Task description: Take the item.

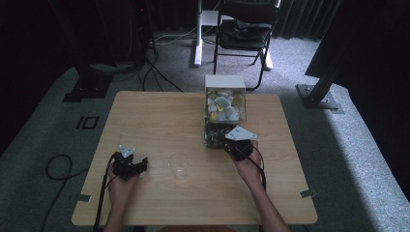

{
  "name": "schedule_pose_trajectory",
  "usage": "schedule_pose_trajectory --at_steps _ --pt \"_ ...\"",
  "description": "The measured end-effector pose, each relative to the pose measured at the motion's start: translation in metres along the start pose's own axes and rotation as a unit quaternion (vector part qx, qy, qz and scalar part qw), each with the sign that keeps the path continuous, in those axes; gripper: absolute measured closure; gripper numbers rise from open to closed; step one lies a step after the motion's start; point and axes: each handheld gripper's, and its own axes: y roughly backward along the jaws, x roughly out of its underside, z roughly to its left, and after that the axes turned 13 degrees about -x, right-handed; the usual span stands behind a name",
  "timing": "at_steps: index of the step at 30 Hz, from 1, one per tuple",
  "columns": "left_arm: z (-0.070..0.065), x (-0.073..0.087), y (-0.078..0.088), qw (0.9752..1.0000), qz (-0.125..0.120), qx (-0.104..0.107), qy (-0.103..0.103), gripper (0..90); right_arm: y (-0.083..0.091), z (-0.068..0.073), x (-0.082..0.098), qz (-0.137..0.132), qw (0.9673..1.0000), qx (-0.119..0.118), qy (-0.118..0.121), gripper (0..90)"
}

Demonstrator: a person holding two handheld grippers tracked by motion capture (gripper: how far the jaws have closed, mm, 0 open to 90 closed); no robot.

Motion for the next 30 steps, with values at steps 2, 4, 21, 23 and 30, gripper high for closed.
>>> schedule_pose_trajectory --at_steps 2,4,21,23,30 --pt "0.000 0.000 0.000 1.0000 0.000 0.000 -0.001 29.8 0.001 0.002 -0.001 -0.001 1.0000 -0.003 0.004 90.0" --pt "0.000 0.000 0.000 1.0000 0.000 0.000 -0.001 29.8 0.001 0.004 -0.002 -0.002 1.0000 -0.006 0.006 90.0" --pt "0.000 0.000 0.000 1.0000 0.001 0.000 -0.001 29.7 0.005 0.020 -0.011 -0.013 0.9991 -0.032 0.024 90.0" --pt "0.000 0.000 0.000 1.0000 0.001 0.000 -0.001 29.7 0.006 0.023 -0.013 -0.015 0.9989 -0.035 0.026 90.0" --pt "0.000 0.000 0.000 1.0000 0.001 0.000 -0.001 29.8 0.005 0.033 -0.017 -0.020 0.9979 -0.051 0.036 90.0"
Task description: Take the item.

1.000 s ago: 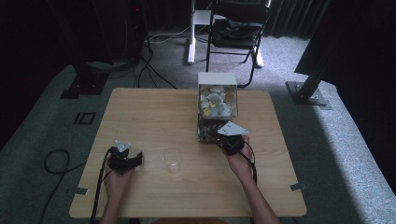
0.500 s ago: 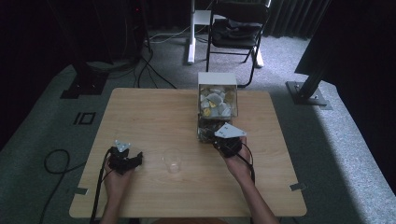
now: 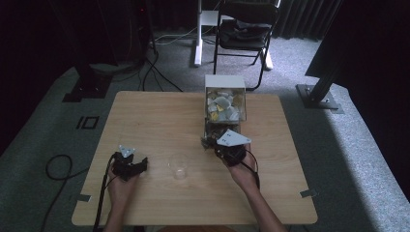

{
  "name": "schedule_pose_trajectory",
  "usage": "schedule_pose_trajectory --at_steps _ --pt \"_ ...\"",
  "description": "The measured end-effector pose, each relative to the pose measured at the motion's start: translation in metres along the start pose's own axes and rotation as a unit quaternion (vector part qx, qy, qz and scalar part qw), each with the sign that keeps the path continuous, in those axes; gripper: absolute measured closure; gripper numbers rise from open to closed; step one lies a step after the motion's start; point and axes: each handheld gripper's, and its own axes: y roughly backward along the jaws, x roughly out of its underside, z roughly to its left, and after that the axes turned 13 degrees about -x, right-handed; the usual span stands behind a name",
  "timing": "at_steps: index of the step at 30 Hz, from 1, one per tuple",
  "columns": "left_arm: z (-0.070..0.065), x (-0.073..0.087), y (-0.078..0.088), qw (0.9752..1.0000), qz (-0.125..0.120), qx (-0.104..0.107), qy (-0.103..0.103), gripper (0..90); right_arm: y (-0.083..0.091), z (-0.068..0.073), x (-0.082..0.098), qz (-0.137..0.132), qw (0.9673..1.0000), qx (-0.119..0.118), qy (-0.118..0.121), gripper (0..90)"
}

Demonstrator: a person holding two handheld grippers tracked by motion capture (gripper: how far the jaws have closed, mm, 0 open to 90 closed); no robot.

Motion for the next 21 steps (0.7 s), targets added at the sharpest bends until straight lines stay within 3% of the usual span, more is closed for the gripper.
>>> schedule_pose_trajectory --at_steps 10,21 --pt "0.000 0.000 0.000 1.0000 0.000 0.000 0.000 29.7 -0.004 0.013 -0.007 -0.004 0.9997 -0.016 0.016 90.0" --pt "0.000 0.000 0.000 1.0000 0.000 0.000 0.000 29.7 -0.005 0.018 -0.014 -0.008 0.9994 -0.023 0.024 90.0"
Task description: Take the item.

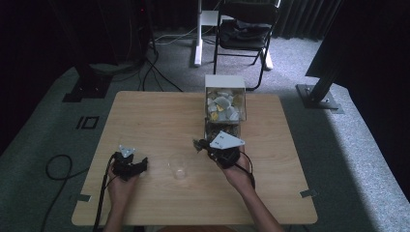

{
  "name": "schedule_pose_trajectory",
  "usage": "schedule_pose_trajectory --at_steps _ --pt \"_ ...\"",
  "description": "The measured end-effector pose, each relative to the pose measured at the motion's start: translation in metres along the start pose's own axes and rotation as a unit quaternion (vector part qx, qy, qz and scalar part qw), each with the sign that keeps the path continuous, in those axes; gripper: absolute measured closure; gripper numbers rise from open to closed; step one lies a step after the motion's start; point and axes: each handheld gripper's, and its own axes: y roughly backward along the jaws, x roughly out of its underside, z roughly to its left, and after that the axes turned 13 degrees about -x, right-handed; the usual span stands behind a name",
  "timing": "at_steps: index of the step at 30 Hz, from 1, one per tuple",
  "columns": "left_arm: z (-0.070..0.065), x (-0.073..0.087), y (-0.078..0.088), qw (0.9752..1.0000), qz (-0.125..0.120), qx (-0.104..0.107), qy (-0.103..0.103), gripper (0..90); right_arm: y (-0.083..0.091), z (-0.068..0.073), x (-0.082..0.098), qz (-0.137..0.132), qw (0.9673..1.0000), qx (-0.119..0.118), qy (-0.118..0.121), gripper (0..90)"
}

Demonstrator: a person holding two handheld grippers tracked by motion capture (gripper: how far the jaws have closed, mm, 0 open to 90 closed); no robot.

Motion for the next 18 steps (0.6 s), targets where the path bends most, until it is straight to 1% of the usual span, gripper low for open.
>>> schedule_pose_trajectory --at_steps 7,18 --pt "0.000 0.000 0.000 1.0000 0.000 0.001 0.000 29.7 0.000 0.007 -0.005 -0.002 0.9999 -0.009 0.011 90.0" --pt "0.000 0.000 0.000 1.0000 0.000 0.001 0.000 29.7 -0.001 0.014 -0.006 -0.003 0.9996 -0.019 0.019 90.0"
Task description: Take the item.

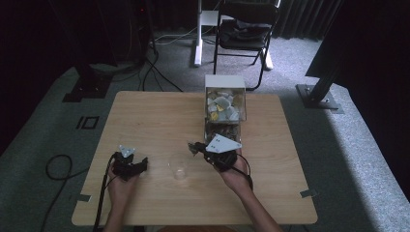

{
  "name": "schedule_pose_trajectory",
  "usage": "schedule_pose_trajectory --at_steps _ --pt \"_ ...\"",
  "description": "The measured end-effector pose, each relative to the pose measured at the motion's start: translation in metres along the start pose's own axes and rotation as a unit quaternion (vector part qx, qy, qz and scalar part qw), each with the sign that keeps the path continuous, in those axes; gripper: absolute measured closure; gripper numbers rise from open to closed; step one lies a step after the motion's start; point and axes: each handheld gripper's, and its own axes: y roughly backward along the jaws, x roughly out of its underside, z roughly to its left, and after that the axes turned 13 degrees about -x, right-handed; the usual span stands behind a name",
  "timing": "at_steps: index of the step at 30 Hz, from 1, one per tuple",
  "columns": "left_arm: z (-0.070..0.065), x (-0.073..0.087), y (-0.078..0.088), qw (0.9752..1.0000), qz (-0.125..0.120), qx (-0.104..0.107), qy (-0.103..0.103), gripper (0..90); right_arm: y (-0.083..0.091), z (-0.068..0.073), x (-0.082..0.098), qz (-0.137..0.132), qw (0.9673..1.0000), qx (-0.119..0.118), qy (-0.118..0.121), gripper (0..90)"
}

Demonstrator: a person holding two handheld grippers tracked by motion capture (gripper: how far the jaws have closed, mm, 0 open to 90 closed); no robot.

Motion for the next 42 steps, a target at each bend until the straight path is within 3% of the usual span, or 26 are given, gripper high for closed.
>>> schedule_pose_trajectory --at_steps 26,42 --pt "0.000 0.000 0.000 1.0000 0.000 0.000 0.000 29.7 -0.011 0.023 -0.007 0.005 0.9991 -0.031 0.028 90.0" --pt "0.000 0.000 0.000 1.0000 0.000 0.000 0.000 29.7 -0.026 0.031 -0.002 0.019 0.9983 -0.048 0.029 90.0"
